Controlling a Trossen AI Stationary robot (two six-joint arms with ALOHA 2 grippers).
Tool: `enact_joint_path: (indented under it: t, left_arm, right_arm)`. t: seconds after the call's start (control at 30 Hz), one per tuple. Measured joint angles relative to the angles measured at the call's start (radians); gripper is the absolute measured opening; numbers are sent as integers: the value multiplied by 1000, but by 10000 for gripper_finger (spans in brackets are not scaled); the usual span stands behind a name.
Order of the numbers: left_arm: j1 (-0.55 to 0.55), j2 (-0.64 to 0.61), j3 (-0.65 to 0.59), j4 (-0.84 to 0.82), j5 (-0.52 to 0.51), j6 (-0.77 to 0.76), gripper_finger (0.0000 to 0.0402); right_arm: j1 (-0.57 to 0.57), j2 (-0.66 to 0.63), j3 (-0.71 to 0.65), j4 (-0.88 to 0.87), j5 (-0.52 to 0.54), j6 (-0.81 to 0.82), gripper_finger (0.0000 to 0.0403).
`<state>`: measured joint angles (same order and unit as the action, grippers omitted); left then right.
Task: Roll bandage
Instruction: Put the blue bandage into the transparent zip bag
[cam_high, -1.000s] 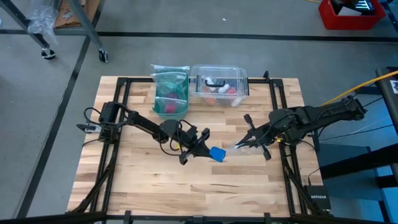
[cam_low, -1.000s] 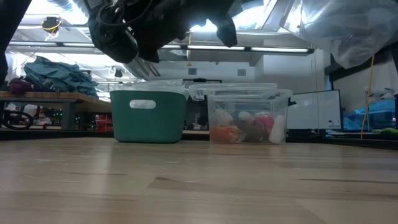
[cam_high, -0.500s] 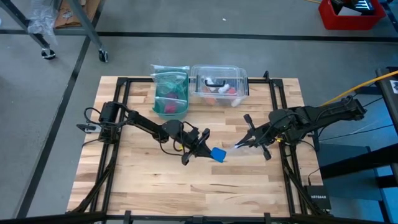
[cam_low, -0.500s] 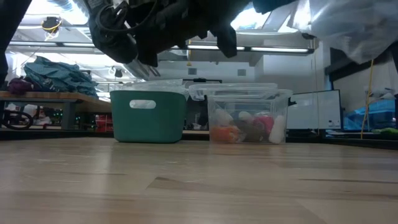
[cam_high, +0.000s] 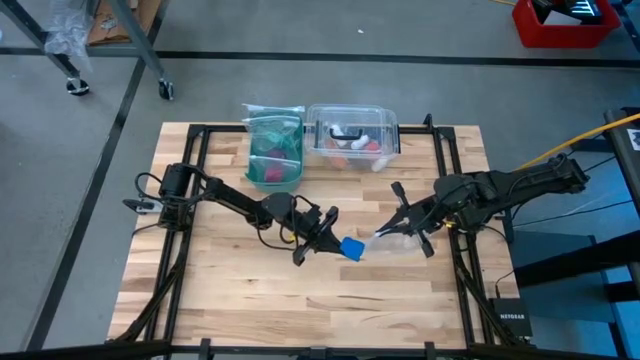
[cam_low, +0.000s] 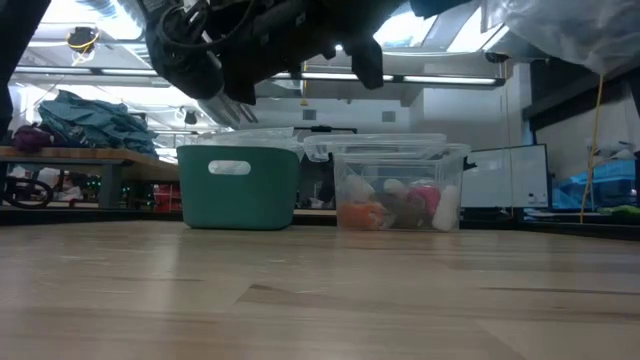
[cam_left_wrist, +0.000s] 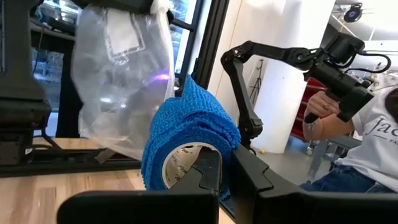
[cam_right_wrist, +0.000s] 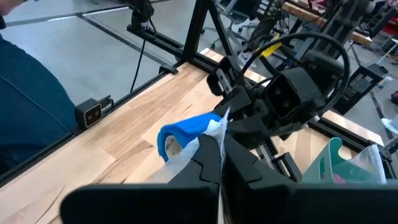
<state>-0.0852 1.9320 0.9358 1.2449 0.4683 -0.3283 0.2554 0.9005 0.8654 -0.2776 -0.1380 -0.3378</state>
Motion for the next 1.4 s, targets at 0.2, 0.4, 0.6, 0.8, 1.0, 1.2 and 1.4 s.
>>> enact_joint_path:
  t: [0.2,0.4,0.6,0.8,1.0,1.2,1.4]
  left_arm:
    - [-3,0,31,-6,1,2,1]
    - [-20,0,41,-14,8,11,1]
    - [-15,0,41,-16,8,30,1]
    - [-1,0,41,-14,-3,26,1]
    - [17,1,41,24,-7,-35,1]
    - [15,1,41,134,57,-66,1]
    - [16,1,41,76,56,-58,1]
  right_arm:
    - [0,10,0,-4,69,-1,1]
    - [0,21,0,-4,112,0,1]
    - [0,30,0,-4,112,8,1]
    - [0,39,0,-6,59,24,1]
    - [0,39,0,-20,41,24,1]
    - [0,38,0,-32,41,25,1]
    - [0,38,0,-33,40,26,1]
